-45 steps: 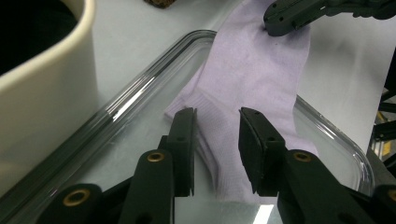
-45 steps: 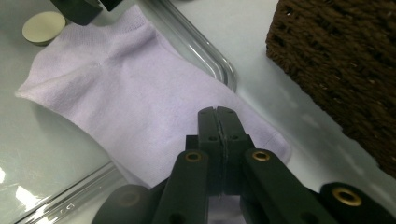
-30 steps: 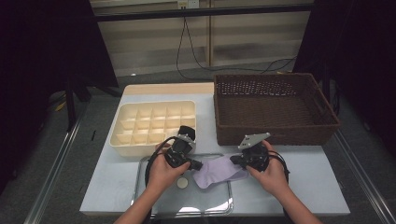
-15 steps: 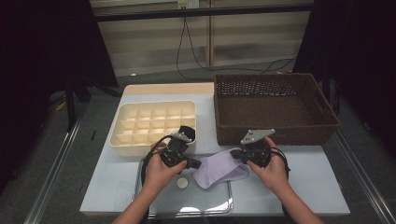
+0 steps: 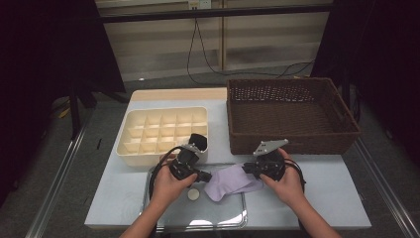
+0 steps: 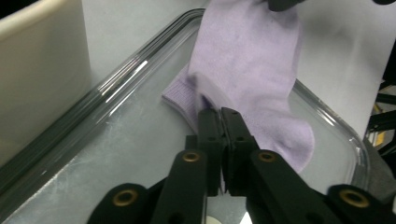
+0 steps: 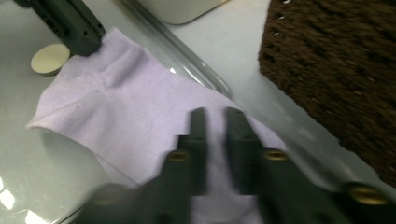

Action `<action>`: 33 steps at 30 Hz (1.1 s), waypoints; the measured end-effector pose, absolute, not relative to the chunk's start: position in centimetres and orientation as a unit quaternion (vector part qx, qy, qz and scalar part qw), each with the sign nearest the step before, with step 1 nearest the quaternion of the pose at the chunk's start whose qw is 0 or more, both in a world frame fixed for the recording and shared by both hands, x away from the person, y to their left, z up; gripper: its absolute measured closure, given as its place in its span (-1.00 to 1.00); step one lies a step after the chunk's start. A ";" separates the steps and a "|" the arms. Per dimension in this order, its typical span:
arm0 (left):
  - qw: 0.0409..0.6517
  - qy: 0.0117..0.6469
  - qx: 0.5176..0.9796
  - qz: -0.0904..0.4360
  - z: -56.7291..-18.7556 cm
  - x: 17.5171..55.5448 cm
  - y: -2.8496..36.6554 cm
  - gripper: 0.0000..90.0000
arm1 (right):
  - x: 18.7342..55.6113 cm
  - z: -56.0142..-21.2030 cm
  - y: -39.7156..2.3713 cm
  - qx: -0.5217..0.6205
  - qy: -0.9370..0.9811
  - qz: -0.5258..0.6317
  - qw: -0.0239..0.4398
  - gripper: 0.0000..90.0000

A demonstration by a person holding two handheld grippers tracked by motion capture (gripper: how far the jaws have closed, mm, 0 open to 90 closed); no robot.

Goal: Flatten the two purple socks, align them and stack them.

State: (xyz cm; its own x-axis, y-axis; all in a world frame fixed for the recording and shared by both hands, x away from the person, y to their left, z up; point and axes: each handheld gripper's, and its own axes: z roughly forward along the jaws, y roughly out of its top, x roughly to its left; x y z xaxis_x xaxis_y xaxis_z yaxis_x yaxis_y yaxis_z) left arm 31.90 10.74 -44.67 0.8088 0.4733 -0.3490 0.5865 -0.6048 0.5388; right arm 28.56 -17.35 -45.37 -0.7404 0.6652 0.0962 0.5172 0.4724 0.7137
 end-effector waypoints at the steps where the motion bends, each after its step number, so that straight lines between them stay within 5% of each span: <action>1: 0.336 0.292 0.892 -0.078 -44.7 32.0 10.7 0.80 | 28.5 -45.3 -17.5 0.352 0.851 0.375 0.102 0.69; 2: 0.337 0.295 0.892 -0.068 -44.7 31.9 10.7 0.59 | 28.5 -45.2 -17.8 0.354 0.850 0.378 0.100 0.67; 4: 0.331 0.298 0.892 -0.082 -44.7 31.8 10.8 0.67 | 28.4 -44.9 -18.4 0.363 0.845 0.376 0.110 0.58; 8: 0.330 0.298 0.892 -0.077 -44.9 31.8 11.1 0.38 | 28.3 -44.9 -19.7 0.376 0.840 0.374 0.112 0.55; 14: 0.323 0.296 0.894 -0.090 -45.8 31.5 10.7 0.28 | 28.1 -45.4 -20.6 0.386 0.843 0.358 0.113 0.52; 18: 0.310 0.274 0.905 -0.097 -45.9 31.5 10.6 0.40 | 28.1 -45.4 -21.4 0.396 0.837 0.360 0.116 0.49; 23: 0.307 0.270 0.906 -0.113 -46.2 31.3 10.0 0.78 | 27.9 -45.5 -21.6 0.396 0.840 0.353 0.119 0.48; 33: 0.290 0.281 0.909 -0.105 -45.8 32.3 10.1 0.84 | 27.6 -45.9 -22.4 0.405 0.837 0.352 0.108 0.50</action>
State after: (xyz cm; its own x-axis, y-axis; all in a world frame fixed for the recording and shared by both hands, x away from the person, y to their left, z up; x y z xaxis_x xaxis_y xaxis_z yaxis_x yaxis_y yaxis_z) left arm 32.30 10.15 -45.84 0.8197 0.4505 -0.3537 0.5721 -0.6733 0.4684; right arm 27.64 -22.37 -45.88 -0.6478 0.7547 0.1036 0.6023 0.4241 0.6763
